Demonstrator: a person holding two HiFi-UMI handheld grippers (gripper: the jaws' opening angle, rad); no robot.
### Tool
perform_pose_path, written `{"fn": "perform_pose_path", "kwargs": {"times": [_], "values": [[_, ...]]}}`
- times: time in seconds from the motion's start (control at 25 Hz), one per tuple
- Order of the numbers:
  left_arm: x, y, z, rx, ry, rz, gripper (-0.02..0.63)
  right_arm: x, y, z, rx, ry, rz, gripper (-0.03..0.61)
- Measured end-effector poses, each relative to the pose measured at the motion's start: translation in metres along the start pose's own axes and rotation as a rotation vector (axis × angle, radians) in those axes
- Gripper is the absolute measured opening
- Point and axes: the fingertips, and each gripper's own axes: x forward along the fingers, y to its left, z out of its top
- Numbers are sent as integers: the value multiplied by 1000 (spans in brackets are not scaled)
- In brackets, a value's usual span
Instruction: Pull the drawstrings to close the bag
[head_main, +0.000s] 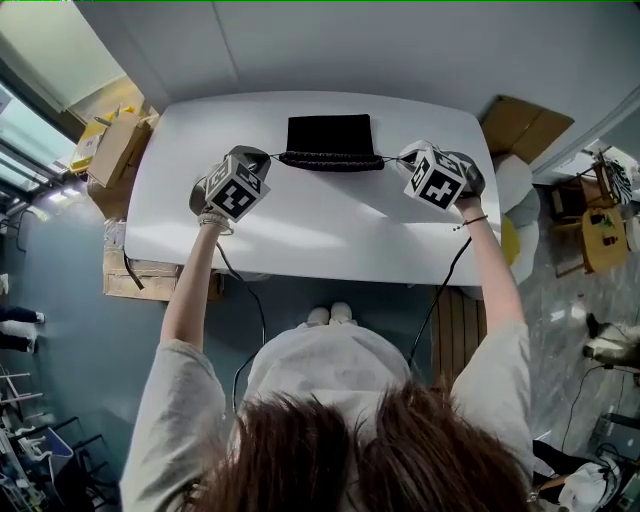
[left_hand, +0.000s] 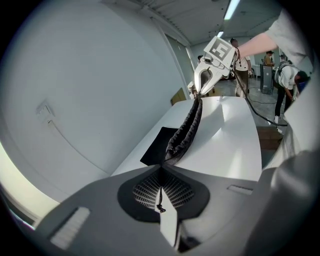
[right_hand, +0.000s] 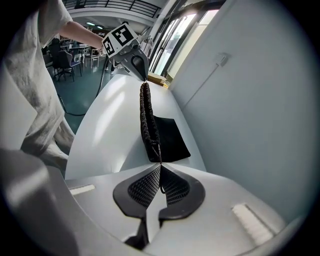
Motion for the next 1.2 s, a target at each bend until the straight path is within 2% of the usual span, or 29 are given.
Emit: {"fn": "perform_pose_path", "kwargs": {"times": [0.96, 1.2], "values": [[-53, 55, 52, 42, -110, 188, 2, -65, -63, 39, -12, -100, -208, 12], [-67, 64, 64, 32, -153, 228, 2, -80, -73, 45, -18, -122, -261, 12]]}}
